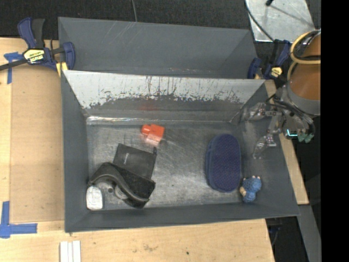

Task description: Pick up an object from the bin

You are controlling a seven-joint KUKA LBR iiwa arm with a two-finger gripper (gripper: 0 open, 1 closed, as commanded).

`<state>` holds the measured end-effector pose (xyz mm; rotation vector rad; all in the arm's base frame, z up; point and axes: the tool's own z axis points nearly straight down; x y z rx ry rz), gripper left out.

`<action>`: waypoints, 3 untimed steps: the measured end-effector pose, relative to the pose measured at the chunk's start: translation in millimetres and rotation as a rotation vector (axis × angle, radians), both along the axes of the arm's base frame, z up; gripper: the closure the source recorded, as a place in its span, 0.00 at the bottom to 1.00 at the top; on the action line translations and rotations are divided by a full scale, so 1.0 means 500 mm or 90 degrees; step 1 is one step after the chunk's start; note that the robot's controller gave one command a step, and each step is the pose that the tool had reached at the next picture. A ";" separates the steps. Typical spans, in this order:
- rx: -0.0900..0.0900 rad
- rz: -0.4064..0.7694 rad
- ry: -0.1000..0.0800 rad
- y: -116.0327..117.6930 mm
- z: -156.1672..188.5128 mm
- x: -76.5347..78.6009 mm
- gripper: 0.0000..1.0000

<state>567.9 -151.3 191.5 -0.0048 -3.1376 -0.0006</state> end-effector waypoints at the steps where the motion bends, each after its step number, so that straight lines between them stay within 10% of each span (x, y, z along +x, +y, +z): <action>1: -0.003 0.001 -0.010 0.125 -0.212 0.002 0.00; 3: 0.003 0.165 -0.012 0.117 -0.227 -0.004 0.00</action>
Offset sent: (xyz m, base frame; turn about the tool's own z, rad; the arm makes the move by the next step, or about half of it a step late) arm -0.0031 0.0714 -0.1215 -0.0049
